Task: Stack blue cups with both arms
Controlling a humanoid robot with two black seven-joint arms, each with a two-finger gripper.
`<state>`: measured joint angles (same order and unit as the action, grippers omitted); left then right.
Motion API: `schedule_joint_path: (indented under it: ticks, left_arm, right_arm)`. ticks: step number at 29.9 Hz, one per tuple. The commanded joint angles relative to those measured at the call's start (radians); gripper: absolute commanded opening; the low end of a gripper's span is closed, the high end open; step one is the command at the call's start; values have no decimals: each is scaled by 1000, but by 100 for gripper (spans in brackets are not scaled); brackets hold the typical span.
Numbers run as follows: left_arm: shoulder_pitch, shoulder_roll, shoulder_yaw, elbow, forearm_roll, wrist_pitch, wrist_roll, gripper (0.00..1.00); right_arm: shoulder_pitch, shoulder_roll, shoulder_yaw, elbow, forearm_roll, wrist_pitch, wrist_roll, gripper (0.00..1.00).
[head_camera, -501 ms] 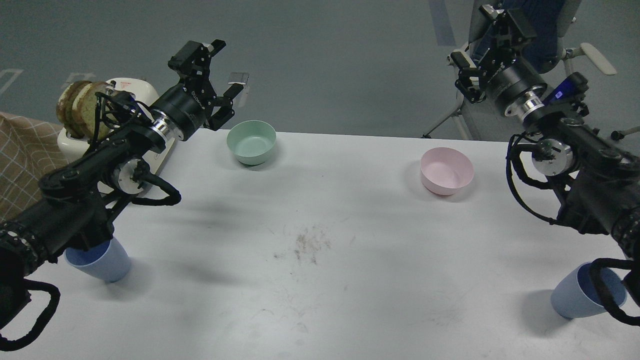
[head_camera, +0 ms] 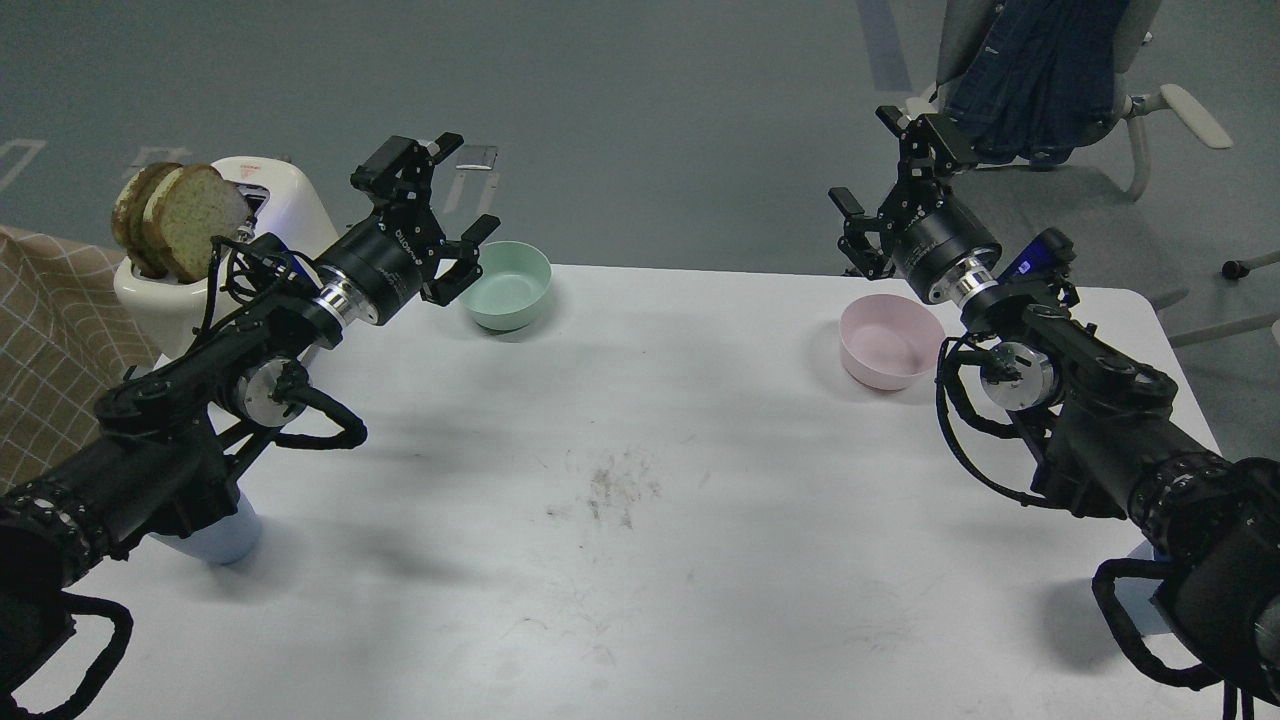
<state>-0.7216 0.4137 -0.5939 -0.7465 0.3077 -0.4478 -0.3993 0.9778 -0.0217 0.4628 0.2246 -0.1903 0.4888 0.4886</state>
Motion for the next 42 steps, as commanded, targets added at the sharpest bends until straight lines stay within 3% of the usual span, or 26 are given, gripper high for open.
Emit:
schedule_joint_path:
  ticks: [1,28,42]
  left_arm:
    - [-6,2,0,6,-6,-2,-6,98]
    - [-19,4,-50,9,-9,1,-15,98]
    - [-19,2,-63,-2,-10,8,-15,98]
  right_arm:
    - [1,11,0,-13,-3,0,0,100]
    - [5,22,65,-180,-1,0,0,100]
    - [19,22,65,-183,-1,0,0,100]
